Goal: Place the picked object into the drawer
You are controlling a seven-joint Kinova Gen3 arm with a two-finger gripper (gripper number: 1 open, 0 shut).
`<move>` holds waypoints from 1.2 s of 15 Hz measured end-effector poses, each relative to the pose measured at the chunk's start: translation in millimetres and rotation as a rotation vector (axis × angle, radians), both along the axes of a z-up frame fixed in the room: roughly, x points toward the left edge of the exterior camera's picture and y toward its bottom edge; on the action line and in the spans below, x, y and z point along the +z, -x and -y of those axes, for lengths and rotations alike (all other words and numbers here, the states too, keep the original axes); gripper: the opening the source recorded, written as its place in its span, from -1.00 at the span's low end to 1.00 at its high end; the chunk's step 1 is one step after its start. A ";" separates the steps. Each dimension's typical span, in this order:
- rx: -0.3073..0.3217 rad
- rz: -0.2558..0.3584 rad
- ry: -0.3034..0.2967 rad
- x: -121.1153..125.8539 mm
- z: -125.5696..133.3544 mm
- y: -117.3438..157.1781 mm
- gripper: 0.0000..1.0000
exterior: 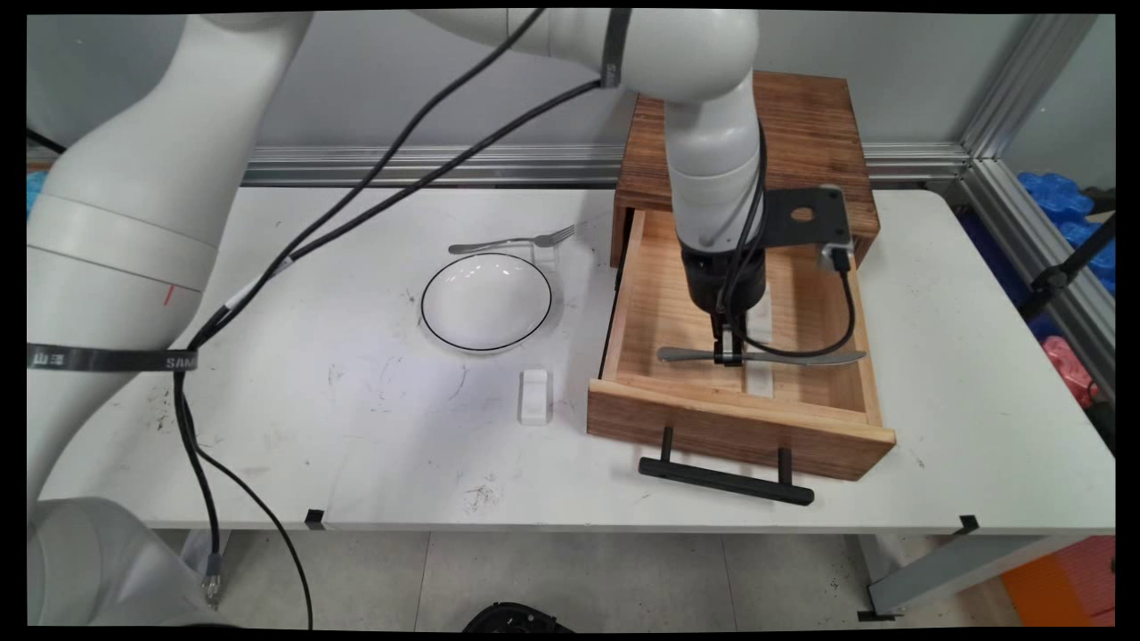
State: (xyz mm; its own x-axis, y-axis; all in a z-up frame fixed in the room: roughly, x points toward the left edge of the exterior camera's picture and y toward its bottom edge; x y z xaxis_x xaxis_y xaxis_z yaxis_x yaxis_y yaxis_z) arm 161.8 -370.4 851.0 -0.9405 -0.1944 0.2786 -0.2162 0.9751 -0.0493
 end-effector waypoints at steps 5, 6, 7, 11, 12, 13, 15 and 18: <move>-0.005 0.021 -0.009 -17.0 1.9 2.9 -1.00; -0.006 0.024 -0.010 -19.5 2.4 3.3 -1.00; -0.007 0.027 -0.010 -22.1 2.9 3.7 -1.00; -0.013 0.034 -0.014 -30.6 3.8 5.2 -1.00; -0.016 0.033 -0.015 -32.3 3.7 5.6 -1.00; -0.017 0.032 -0.015 -32.8 3.5 5.8 1.00; -0.021 0.030 -0.016 -33.9 3.3 5.6 1.00; -0.025 0.026 -0.014 -34.5 3.5 4.6 1.00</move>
